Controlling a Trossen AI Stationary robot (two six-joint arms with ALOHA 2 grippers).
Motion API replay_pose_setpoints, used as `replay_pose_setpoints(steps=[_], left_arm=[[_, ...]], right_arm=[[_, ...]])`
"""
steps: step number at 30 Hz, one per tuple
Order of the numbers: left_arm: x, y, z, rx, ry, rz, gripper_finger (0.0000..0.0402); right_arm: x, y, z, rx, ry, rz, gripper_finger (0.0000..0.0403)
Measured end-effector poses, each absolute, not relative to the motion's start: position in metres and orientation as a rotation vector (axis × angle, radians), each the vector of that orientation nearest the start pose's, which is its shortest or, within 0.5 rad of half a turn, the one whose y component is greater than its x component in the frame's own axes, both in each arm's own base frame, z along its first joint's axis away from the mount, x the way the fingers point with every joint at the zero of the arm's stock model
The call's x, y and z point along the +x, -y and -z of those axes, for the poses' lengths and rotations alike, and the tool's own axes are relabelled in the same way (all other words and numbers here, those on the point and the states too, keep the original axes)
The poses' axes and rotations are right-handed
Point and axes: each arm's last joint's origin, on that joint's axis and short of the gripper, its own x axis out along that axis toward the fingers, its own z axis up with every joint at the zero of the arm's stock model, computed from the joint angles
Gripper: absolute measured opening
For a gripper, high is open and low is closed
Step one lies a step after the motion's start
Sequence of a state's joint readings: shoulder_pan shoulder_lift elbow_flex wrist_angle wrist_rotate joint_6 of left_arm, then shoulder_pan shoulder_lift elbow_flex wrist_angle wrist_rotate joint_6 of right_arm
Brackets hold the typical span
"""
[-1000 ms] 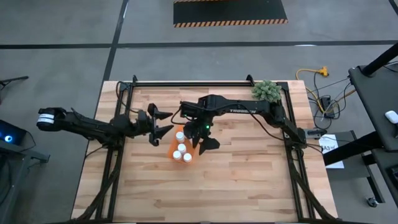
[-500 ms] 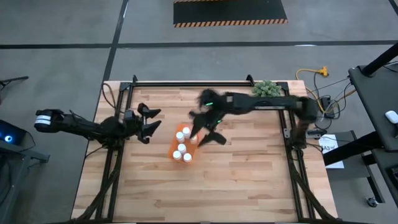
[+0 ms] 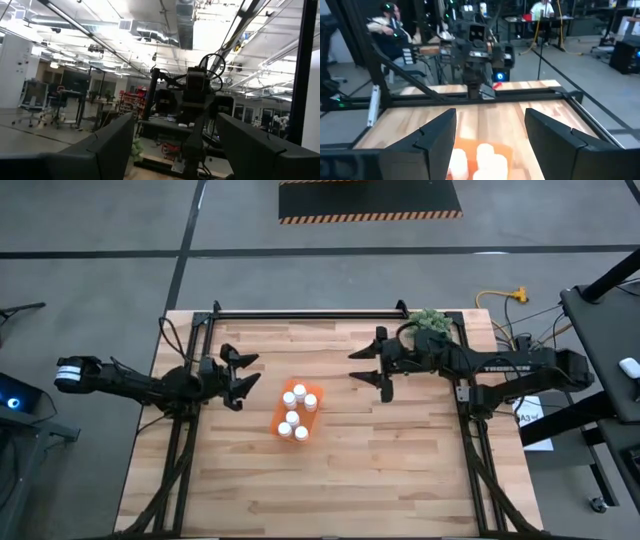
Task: Pick and place pill bottles into a basket
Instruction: Return to Home Position
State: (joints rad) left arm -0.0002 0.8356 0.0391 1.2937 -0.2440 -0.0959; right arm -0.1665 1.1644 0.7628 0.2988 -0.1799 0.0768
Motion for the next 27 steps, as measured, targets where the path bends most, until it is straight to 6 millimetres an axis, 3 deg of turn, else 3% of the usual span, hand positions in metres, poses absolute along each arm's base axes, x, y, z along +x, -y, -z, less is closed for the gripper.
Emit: replay_pose_setpoints(steps=[12,19,27], left_arm=[[0.155,-0.007,-0.220,-0.135,0.349,-0.225,0.0265],[0.137,-0.007,-0.224,-0.135,0.330,-0.226,0.0265],[0.121,-0.007,-0.229,-0.137,0.349,-0.226,0.0265]], right_arm=[[0.262,0.038,-0.281,0.127,-0.131,-0.012,0.0226],[0.256,0.037,-0.281,0.119,-0.122,-0.014,0.0226],[0.236,0.033,-0.282,0.068,0.039,-0.023,0.0226]])
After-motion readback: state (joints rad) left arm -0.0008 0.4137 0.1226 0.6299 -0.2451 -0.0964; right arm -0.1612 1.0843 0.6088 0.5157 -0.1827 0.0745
